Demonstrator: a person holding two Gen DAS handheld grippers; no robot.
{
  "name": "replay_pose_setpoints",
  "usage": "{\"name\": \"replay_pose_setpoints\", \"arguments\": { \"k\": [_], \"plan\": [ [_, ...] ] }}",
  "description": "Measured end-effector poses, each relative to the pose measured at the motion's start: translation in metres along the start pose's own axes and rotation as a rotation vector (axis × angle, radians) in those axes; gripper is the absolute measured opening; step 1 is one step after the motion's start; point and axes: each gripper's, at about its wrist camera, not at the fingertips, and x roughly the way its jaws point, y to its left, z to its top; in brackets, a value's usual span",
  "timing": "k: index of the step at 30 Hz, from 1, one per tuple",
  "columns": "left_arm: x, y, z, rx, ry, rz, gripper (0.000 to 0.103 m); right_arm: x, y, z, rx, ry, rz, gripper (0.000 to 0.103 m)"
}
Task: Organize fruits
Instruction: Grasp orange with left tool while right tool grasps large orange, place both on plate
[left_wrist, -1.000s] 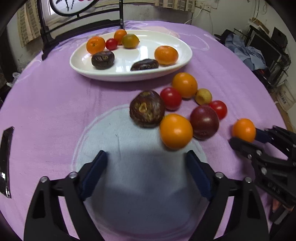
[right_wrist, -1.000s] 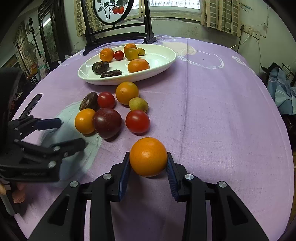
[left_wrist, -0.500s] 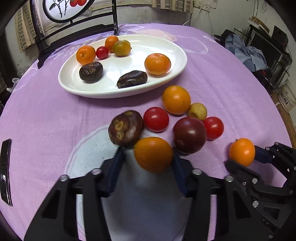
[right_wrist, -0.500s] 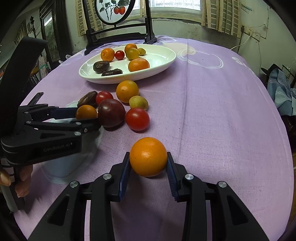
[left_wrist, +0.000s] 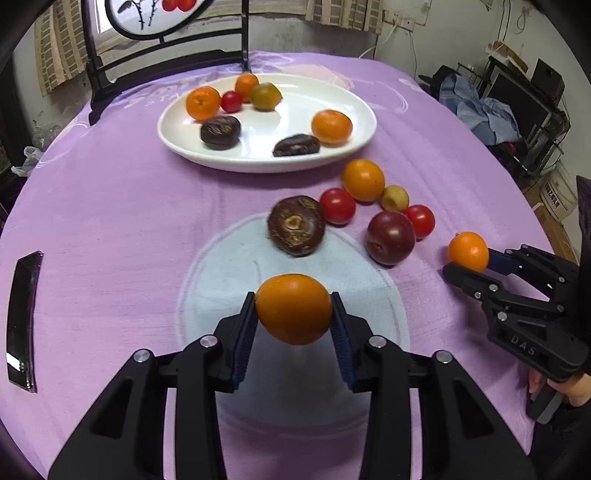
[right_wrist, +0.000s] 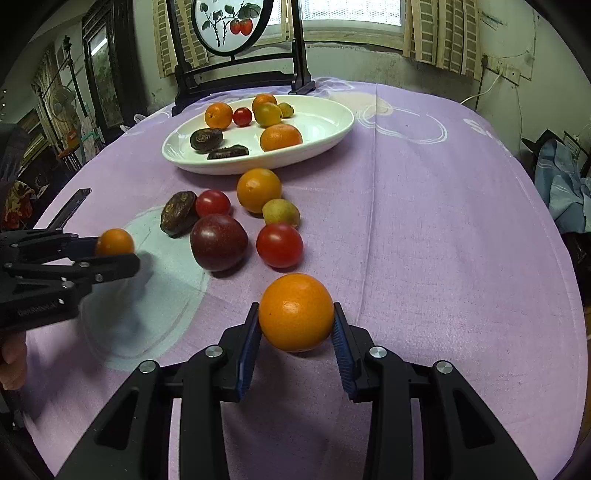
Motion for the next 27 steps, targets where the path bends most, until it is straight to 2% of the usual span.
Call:
{"name": "replay_pose_setpoints", "arguments": {
  "k": [10, 17, 23, 27],
  "plan": [
    [-0.018, 0.023, 0.026, 0.031, -0.067, 0.029, 0.038, -0.017, 0.018, 0.028, -0.034, -0.046, 0.025, 0.038],
    [-0.011, 0.037, 0.078, -0.009, -0.122, 0.037, 0.038, -0.021, 0.037, 0.08, -0.08, -0.117, 0.047, 0.038],
    [0.021, 0.05, 0.12, -0.079, -0.115, 0.056, 0.038, 0.011, 0.05, 0.125, -0.086, -0.113, 0.071, 0.038],
    [0.039, 0.055, 0.13, -0.093, -0.096, 0.061, 0.038, 0.041, 0.055, 0.145, -0.088, -0.082, 0.072, 0.038]
  ]
}}
